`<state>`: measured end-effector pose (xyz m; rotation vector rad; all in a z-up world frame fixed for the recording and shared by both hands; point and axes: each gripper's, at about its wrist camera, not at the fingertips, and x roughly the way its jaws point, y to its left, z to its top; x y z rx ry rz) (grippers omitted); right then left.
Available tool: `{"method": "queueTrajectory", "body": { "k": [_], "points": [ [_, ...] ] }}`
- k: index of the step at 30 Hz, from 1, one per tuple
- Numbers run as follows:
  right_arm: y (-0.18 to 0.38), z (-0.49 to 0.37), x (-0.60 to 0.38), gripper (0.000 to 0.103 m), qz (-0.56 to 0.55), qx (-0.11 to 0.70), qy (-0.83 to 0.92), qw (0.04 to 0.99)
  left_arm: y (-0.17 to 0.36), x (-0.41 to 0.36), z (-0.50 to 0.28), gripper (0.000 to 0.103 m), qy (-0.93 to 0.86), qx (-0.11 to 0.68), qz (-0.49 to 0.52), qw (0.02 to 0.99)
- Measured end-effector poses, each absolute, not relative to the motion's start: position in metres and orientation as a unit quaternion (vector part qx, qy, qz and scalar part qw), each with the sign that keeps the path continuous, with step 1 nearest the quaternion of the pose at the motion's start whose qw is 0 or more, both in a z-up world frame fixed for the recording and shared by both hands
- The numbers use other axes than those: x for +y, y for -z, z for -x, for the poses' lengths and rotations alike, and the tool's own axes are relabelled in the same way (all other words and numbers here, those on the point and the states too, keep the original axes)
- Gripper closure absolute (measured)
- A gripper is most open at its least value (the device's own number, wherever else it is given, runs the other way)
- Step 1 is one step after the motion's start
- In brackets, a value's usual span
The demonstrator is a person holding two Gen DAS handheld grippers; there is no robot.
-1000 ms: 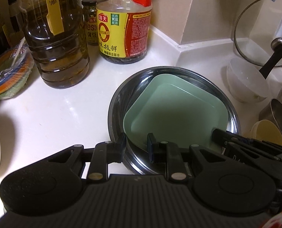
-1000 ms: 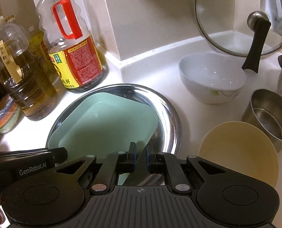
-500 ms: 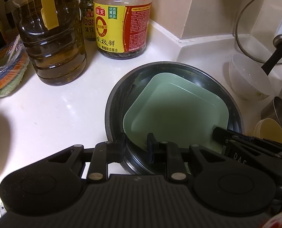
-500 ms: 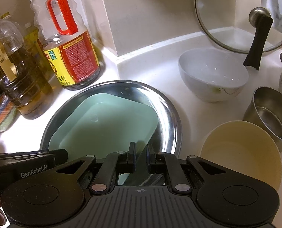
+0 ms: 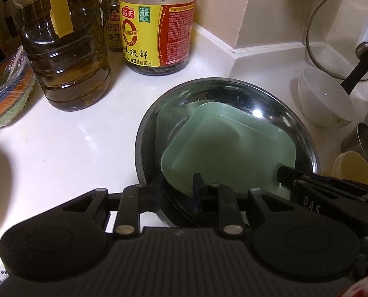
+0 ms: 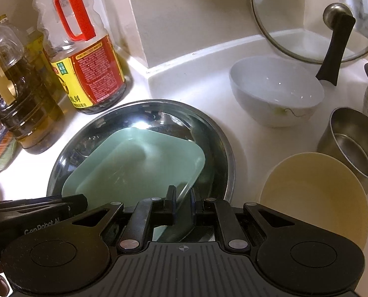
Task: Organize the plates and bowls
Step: 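Carry the green plate over the large steel plate and lower it in, then open the right gripper and withdraw from the green plate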
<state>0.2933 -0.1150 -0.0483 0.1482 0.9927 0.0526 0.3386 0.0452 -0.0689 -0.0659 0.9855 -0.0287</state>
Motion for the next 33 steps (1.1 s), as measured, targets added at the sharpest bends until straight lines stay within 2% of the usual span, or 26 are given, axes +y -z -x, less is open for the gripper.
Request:
{"method": "queueTrajectory", "body": {
  "k": [3, 12, 17, 22, 33],
  "points": [
    [0.048, -0.293, -0.115, 0.093, -0.072, 0.474, -0.025, 0.877, 0.067, 0.045, -0.338, 0.075, 0.014, 0.469, 0.029, 0.883],
    [0.048, -0.294, -0.114, 0.091, -0.076, 0.476, -0.03, 0.876, 0.065, 0.045, -0.336, 0.074, 0.015, 0.464, 0.025, 0.885],
    [0.047, -0.293, -0.113, 0.084, -0.076, 0.475, -0.033, 0.876, 0.064, 0.045, -0.335, 0.074, 0.015, 0.463, 0.027, 0.886],
    [0.043, -0.29, -0.112, 0.073, -0.078, 0.468, -0.034, 0.879, 0.061, 0.047, -0.333, 0.074, 0.016, 0.461, 0.029, 0.887],
    [0.031, -0.283, -0.111, 0.066, -0.086, 0.457, -0.051, 0.884, 0.046, 0.053, -0.318, 0.069, 0.009, 0.447, 0.033, 0.894]
  ]
}}
